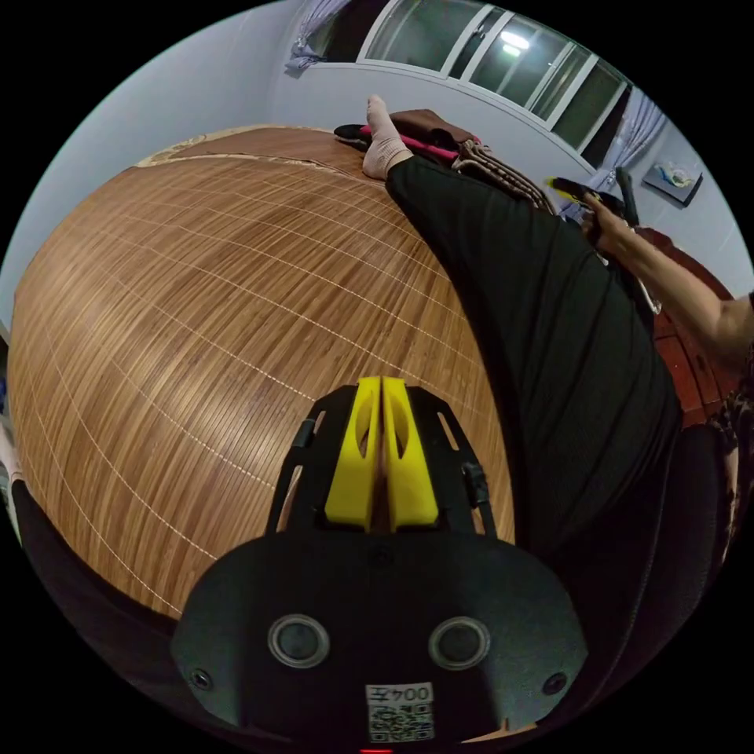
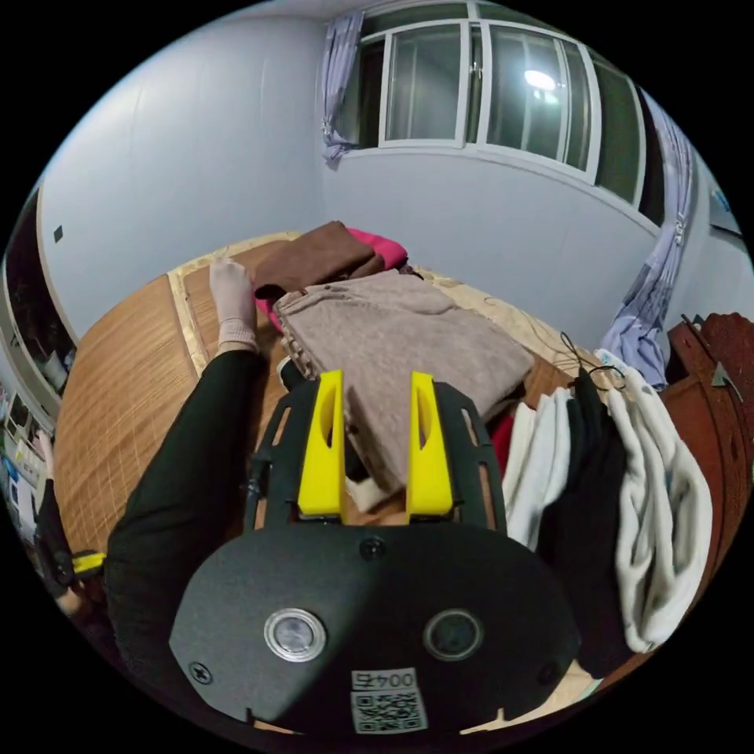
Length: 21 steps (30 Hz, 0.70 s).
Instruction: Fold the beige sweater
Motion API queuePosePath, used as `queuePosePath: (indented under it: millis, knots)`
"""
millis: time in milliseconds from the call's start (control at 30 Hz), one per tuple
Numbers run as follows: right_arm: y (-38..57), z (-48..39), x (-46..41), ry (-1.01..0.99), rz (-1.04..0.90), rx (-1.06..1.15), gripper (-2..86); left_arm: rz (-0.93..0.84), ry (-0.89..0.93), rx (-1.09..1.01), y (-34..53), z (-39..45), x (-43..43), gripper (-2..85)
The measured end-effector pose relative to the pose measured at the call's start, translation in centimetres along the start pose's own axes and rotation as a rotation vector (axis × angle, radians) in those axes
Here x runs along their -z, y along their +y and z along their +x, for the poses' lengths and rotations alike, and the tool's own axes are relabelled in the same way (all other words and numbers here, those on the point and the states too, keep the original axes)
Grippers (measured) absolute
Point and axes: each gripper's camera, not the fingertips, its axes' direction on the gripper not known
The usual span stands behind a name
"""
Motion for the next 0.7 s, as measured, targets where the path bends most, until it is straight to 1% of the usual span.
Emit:
queuePosePath:
  millis: [67,133,167,233,300,367,433,467,533,600,633,700]
  knots:
    - [-2.2,0.9,-1.9,-0.026,-0.068,-0.02,12.8,0.0,0.016,0.006,-1.4,0.6,0.4,0.2]
    - [-4.0,1.9,-4.8,0.002,-0.22,-0.023,10.1,0.001,0.049,0.02,-3.3,1.3,0.7,0.3]
    - [-4.3,2.0,-5.0,0.013,-0.233,-0.014,8.9,0.001,0.057,0.023,-3.7,1.4,0.8,0.4]
    - [-5.9,2.7,-4.2,0.028,-0.26,0.021,3.4,0.001,0.077,0.034,-5.6,2.3,1.0,0.7]
    - [-7.6,3.9,-3.5,-0.007,-0.299,0.015,1.9,0.006,0.093,0.035,-7.0,3.2,1.2,0.8]
    - [-9.0,5.6,-1.0,-0.094,-0.244,-0.039,0.8,-0.003,0.117,0.023,-8.5,4.3,1.1,0.8]
    - [-10.9,7.2,4.2,-0.293,-0.099,-0.101,0.2,-0.009,0.119,0.017,-10.4,5.9,1.1,0.7]
    - [-11.3,7.2,5.7,-0.36,-0.06,-0.096,0.1,-0.01,0.116,0.012,-10.8,6.3,1.1,0.7]
    - [-13.0,5.8,12.2,-0.676,0.108,-0.021,0.2,-0.035,0.106,-0.01,-13.0,7.7,1.1,0.6]
    - [-14.1,3.5,17.2,-0.835,0.207,0.062,0.8,-0.041,0.112,-0.01,-14.7,8.5,1.4,0.6]
    - [-14.5,2.1,19.9,-0.894,0.256,0.104,1.6,-0.013,0.128,0.002,-15.7,8.8,2.0,0.6]
    - [-14.4,0.2,22.0,-0.996,0.266,0.131,3.3,0.052,0.14,0.037,-16.8,9.1,3.3,0.5]
